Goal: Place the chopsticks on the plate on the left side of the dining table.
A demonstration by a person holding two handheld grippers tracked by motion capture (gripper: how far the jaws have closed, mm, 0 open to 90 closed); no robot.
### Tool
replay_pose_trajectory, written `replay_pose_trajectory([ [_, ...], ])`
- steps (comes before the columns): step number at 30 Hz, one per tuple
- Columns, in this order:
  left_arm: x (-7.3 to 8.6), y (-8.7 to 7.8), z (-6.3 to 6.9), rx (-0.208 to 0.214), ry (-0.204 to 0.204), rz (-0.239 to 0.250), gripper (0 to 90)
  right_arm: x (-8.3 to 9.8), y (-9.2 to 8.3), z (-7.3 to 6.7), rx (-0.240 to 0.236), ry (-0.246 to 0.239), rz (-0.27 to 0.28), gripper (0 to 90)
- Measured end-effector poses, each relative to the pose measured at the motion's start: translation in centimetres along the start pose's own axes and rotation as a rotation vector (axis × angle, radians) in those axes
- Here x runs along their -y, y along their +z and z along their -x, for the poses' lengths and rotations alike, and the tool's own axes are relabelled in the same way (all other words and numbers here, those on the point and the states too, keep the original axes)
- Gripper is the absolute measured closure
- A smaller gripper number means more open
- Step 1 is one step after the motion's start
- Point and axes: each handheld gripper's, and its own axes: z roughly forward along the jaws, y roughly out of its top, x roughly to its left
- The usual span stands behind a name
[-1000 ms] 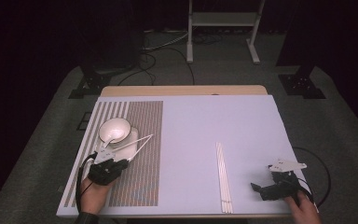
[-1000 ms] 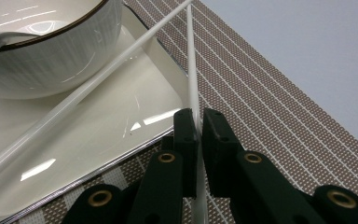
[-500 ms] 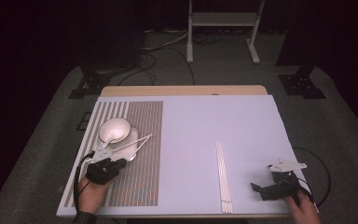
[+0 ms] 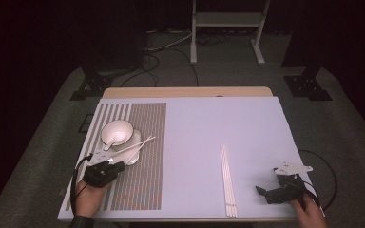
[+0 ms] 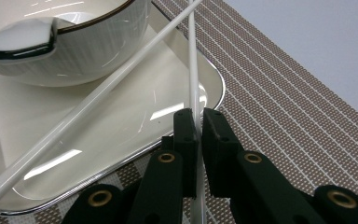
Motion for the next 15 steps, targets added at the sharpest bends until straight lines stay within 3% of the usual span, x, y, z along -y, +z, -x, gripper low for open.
replay_pose_trajectory([
  [11, -0.21, 0.08, -0.8, -0.026, 0.011, -0.006, 84.4, 0.0, 0.0, 0.01, 0.0, -0.001, 0.0, 0.0],
  [15, -0.24, 0.06, -1.0, -0.012, 0.01, -0.009, 84.1, 0.0, 0.01, 0.01, 0.0, -0.001, 0.0, 0.0],
])
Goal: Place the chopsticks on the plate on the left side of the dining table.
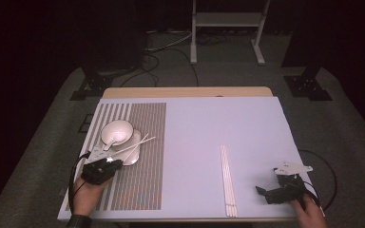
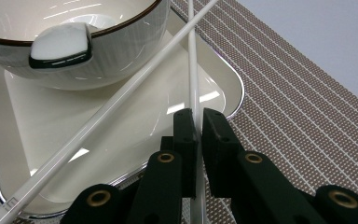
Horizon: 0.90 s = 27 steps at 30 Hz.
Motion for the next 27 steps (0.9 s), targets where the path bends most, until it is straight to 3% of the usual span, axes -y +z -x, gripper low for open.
replay_pose_trajectory([
  [8, 0.06, -0.12, 0.03, -0.001, 0.01, 0.004, 78.7, 0.0, 0.0, 0.0, 0.0, 0.001, 0.0, 0.0],
  [27, 0.34, -0.43, -0.75, -0.083, 0.017, -0.001, 66.2, 0.0, -0.01, -0.01, 0.0, 0.001, 0.0, 0.0],
])
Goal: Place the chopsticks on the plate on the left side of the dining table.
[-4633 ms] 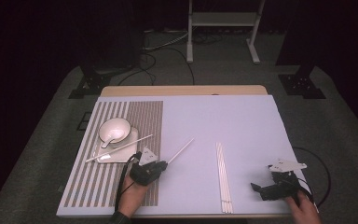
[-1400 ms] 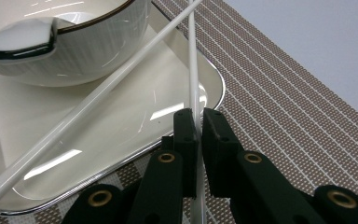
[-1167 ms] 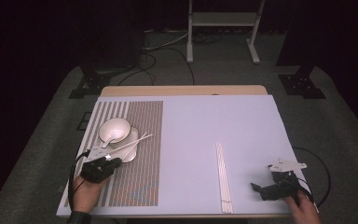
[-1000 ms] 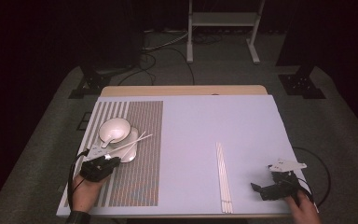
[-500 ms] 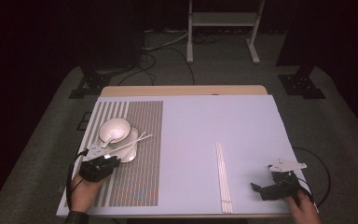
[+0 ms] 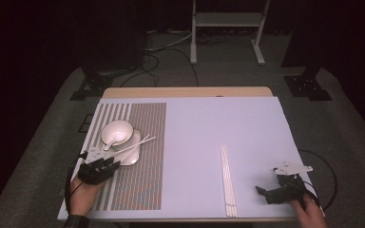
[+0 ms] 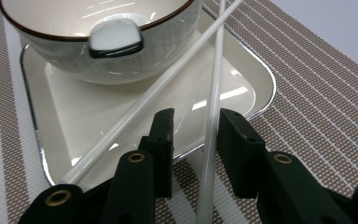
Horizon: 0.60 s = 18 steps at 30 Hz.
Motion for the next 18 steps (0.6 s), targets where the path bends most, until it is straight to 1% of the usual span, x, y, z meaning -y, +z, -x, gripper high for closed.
replay_pose_trajectory([
  [9, 0.5, -0.6, -0.9, -0.031, -0.019, 0.008, 64.7, 0.0, 0.0, 0.0, 0.0, 0.0, 0.0, 0.0],
  [18, 0.8, -1.0, -1.5, -0.065, -0.018, 0.0, 64.6, 0.0, 0.0, 0.0, 0.0, -0.001, 0.0, 0.0],
])
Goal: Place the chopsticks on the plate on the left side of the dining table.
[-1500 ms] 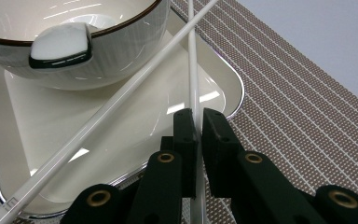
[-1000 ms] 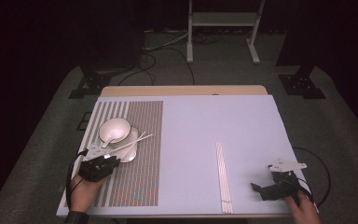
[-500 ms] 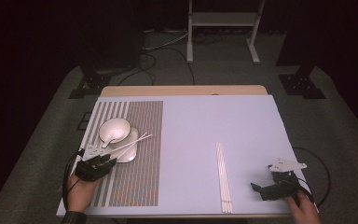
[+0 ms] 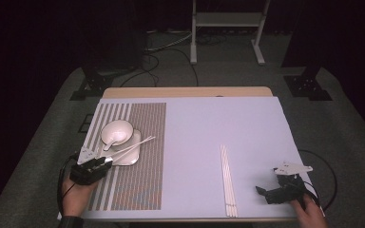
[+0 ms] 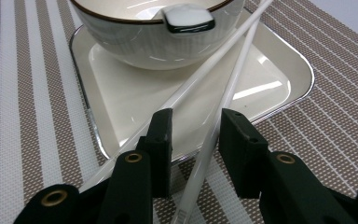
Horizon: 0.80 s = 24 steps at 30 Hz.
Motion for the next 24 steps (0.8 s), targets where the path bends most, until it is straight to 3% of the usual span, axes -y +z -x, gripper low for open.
replay_pose_trajectory([
  [5, 0.1, -0.1, -0.3, -0.015, -0.008, 0.004, 64.1, 0.0, 0.0, 0.0, 0.0, 0.001, 0.0, 0.0],
  [14, 0.0, -0.6, -0.3, -0.007, -0.014, 0.016, 64.0, 0.0, 0.0, 0.0, 0.0, 0.0, 0.0, 0.0],
  [24, 0.9, -2.7, -0.1, 0.017, -0.069, 0.024, 79.6, 0.0, 0.0, 0.0, 0.0, 0.001, 0.0, 0.0],
])
